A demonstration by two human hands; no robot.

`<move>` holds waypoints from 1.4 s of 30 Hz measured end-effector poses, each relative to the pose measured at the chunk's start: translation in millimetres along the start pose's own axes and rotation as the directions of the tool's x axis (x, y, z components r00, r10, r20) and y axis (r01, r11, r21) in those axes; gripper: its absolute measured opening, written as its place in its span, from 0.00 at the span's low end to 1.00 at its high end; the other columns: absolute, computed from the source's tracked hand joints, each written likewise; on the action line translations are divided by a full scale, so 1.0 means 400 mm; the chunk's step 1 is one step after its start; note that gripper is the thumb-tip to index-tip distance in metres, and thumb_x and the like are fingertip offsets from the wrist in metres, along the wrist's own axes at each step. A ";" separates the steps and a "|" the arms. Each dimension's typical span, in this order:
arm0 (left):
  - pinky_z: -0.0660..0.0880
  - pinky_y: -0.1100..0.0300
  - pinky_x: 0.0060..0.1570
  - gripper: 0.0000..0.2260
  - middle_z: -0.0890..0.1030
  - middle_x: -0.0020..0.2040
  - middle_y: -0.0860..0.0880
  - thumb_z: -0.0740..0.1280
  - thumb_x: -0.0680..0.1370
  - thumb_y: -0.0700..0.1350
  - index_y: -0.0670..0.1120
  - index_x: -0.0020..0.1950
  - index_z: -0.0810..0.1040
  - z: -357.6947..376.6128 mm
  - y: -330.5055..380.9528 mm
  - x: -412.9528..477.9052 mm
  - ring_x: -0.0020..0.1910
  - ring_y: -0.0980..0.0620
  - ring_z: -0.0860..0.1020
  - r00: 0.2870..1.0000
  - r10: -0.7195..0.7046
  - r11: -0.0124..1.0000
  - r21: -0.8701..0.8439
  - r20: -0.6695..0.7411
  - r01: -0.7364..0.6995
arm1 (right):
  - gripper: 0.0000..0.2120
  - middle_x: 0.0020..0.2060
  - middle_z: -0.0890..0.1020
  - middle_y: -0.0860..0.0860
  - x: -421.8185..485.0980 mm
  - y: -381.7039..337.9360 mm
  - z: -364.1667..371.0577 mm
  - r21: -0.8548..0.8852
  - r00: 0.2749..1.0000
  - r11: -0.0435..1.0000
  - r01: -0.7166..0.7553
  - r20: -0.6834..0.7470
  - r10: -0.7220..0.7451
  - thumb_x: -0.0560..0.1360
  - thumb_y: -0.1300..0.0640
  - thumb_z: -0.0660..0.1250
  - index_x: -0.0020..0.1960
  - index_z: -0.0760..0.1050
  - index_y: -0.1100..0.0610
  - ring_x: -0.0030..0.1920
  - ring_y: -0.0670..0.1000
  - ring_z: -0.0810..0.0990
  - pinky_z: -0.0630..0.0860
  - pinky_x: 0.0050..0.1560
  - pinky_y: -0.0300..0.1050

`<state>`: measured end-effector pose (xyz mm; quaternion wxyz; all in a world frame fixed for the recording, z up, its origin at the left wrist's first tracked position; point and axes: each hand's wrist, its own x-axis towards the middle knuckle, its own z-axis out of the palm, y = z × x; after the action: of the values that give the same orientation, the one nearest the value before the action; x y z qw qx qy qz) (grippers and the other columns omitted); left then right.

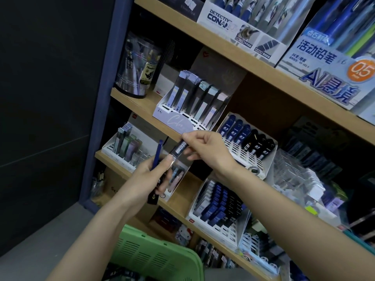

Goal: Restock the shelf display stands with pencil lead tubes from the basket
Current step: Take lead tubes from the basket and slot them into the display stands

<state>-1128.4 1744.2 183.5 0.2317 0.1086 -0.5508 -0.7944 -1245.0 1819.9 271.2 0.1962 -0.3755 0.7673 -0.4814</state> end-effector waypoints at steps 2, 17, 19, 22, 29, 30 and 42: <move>0.63 0.66 0.25 0.17 0.69 0.23 0.53 0.59 0.74 0.56 0.41 0.39 0.69 0.000 0.001 0.000 0.22 0.55 0.64 1.000 -0.003 0.999 -0.040 -0.009 0.003 | 0.03 0.34 0.82 0.53 -0.010 0.004 -0.013 0.043 1.000 0.999 0.014 -0.010 -0.013 0.75 0.59 0.66 0.45 0.79 0.57 0.33 0.45 0.80 0.77 0.34 0.32; 0.63 0.67 0.23 0.11 0.67 0.22 0.50 0.59 0.81 0.44 0.39 0.52 0.78 0.026 -0.017 0.004 0.21 0.56 0.63 0.992 -0.014 0.999 0.045 -0.129 0.020 | 0.13 0.48 0.81 0.45 -0.139 0.075 -0.048 -0.306 0.979 0.931 0.199 0.017 -0.203 0.72 0.64 0.71 0.52 0.78 0.50 0.47 0.45 0.81 0.79 0.50 0.39; 0.63 0.66 0.23 0.09 0.67 0.22 0.49 0.61 0.81 0.44 0.41 0.49 0.78 0.035 -0.021 0.003 0.21 0.56 0.63 0.992 0.007 0.992 0.125 -0.126 0.009 | 0.12 0.47 0.80 0.44 -0.148 0.077 -0.052 -0.361 0.981 0.915 0.182 0.004 -0.194 0.72 0.59 0.72 0.55 0.76 0.51 0.43 0.45 0.80 0.79 0.46 0.38; 0.62 0.68 0.22 0.06 0.67 0.23 0.49 0.62 0.80 0.42 0.42 0.45 0.75 0.054 -0.025 -0.003 0.21 0.56 0.64 0.998 0.008 0.983 0.185 -0.065 0.004 | 0.07 0.37 0.80 0.42 -0.160 0.074 -0.061 -0.377 0.988 0.913 0.157 0.063 -0.144 0.73 0.57 0.70 0.51 0.77 0.50 0.37 0.38 0.78 0.75 0.42 0.33; 0.63 0.68 0.21 0.03 0.73 0.26 0.50 0.65 0.78 0.43 0.47 0.51 0.76 0.099 -0.057 0.003 0.21 0.58 0.66 1.000 0.013 0.967 0.253 0.023 -0.018 | 0.08 0.40 0.78 0.45 -0.174 0.083 -0.124 -0.579 0.986 0.808 0.105 0.164 -0.011 0.73 0.56 0.71 0.50 0.75 0.50 0.38 0.43 0.77 0.79 0.43 0.42; 0.63 0.68 0.21 0.02 0.75 0.28 0.51 0.65 0.78 0.44 0.48 0.50 0.76 0.102 -0.064 0.008 0.21 0.57 0.66 1.000 0.011 0.970 0.245 0.012 -0.014 | 0.07 0.38 0.77 0.44 -0.173 0.079 -0.137 -0.587 0.990 0.805 0.092 0.142 -0.010 0.73 0.57 0.71 0.46 0.74 0.49 0.36 0.42 0.77 0.78 0.41 0.42; 0.65 0.62 0.24 0.08 0.73 0.31 0.49 0.57 0.82 0.43 0.43 0.50 0.74 0.140 -0.106 0.053 0.23 0.56 0.68 0.997 -0.062 0.988 0.137 -0.040 0.067 | 0.10 0.45 0.78 0.53 -0.046 0.053 -0.402 -0.489 0.870 0.871 -0.055 -0.451 -0.198 0.80 0.60 0.61 0.60 0.67 0.57 0.43 0.51 0.82 0.80 0.48 0.51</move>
<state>-1181.3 1792.2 166.5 0.2077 0.1561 -0.5964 -0.7595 -1347.9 1934.7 325.3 -0.1230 -0.3080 0.8725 -0.3588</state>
